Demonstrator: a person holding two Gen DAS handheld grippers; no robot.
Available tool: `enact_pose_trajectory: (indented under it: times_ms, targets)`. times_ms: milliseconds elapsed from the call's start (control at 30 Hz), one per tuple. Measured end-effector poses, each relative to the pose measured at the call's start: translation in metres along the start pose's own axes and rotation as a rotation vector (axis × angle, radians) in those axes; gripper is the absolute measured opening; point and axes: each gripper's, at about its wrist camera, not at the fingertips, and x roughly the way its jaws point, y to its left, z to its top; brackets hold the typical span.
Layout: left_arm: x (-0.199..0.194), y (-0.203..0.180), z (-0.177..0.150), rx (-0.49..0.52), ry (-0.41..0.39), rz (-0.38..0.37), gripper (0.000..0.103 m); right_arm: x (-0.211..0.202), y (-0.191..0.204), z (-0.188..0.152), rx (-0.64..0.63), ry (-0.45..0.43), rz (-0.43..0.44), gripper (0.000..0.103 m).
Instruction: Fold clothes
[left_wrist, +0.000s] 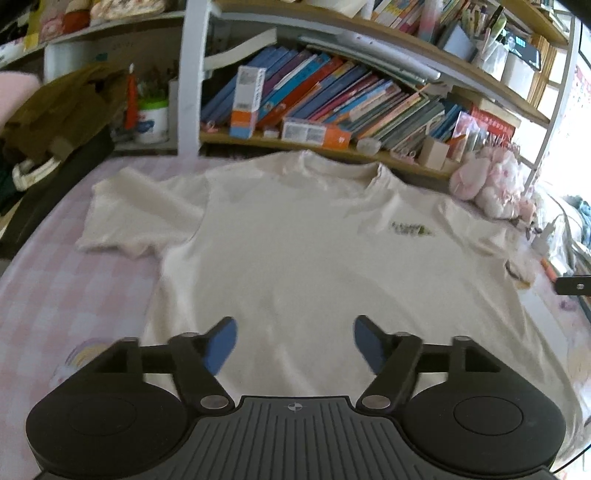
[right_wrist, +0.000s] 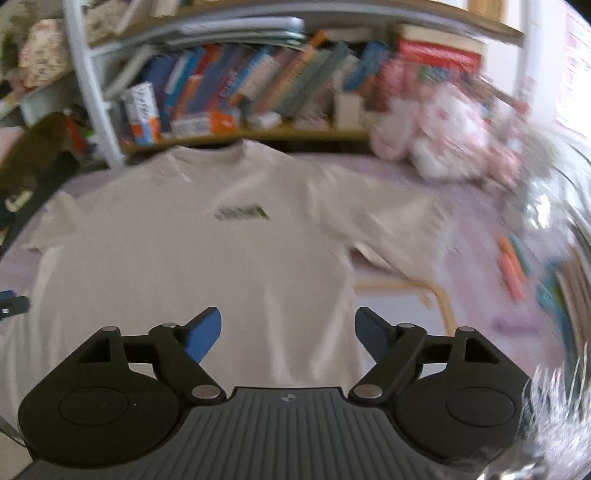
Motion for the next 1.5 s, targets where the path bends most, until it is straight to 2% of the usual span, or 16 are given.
enact_pose_trajectory:
  times_ms: [133,233,300,400,567,667,733,767,800,833,867,933,1033,1167,1300,1500]
  targets:
    - [0.018,-0.018,0.023,0.01,0.002,0.018,0.076,0.029,0.01,0.023,-0.085,-0.035,0.054,0.086]
    - [0.036,-0.03,0.038,0.014,0.006,0.054,0.081,0.056,0.016,0.033,-0.135,-0.051,0.063,0.086]
    - [0.047,-0.038,0.047,0.017,0.01,0.075,0.085,0.073,0.017,0.036,-0.157,-0.068,0.054,0.086]
    - [0.071,-0.045,0.056,0.023,0.03,0.071,0.085,0.098,0.018,0.039,-0.179,-0.095,0.033,0.086]
    - [0.111,-0.055,0.063,0.04,0.056,0.094,0.085,0.133,0.013,0.04,-0.189,-0.086,0.037,0.086]
    - [0.133,-0.059,0.071,0.051,0.055,0.093,0.083,0.146,0.01,0.044,-0.227,-0.092,0.041,0.086]
    - [0.147,-0.063,0.078,0.077,0.038,0.095,0.076,0.154,0.007,0.049,-0.238,-0.097,0.056,0.083]
    - [0.156,-0.064,0.083,0.086,0.036,0.099,0.068,0.159,0.006,0.051,-0.244,-0.094,0.064,0.083]
    - [0.163,-0.063,0.088,0.084,0.04,0.105,0.061,0.165,0.005,0.054,-0.25,-0.09,0.071,0.079]
    - [0.17,-0.062,0.092,0.078,0.042,0.112,0.058,0.17,0.005,0.057,-0.256,-0.082,0.078,0.068]
    - [0.178,-0.062,0.098,0.07,0.045,0.116,0.053,0.175,0.004,0.06,-0.262,-0.074,0.085,0.064]
    - [0.188,-0.059,0.105,0.073,0.043,0.121,0.049,0.184,0.005,0.067,-0.268,-0.059,0.107,0.047]
    - [0.202,-0.051,0.117,0.086,0.037,0.122,0.047,0.196,0.008,0.083,-0.272,-0.059,0.164,0.037]
    - [0.224,-0.037,0.137,0.095,0.03,0.105,0.032,0.22,0.014,0.117,-0.255,-0.063,0.206,0.026]
    - [0.249,-0.02,0.153,0.061,0.026,0.08,0.019,0.254,0.018,0.15,-0.241,-0.052,0.182,0.016]
    - [0.285,0.007,0.172,-0.038,0.018,0.036,0.018,0.299,0.027,0.182,-0.202,-0.022,0.106,0.006]
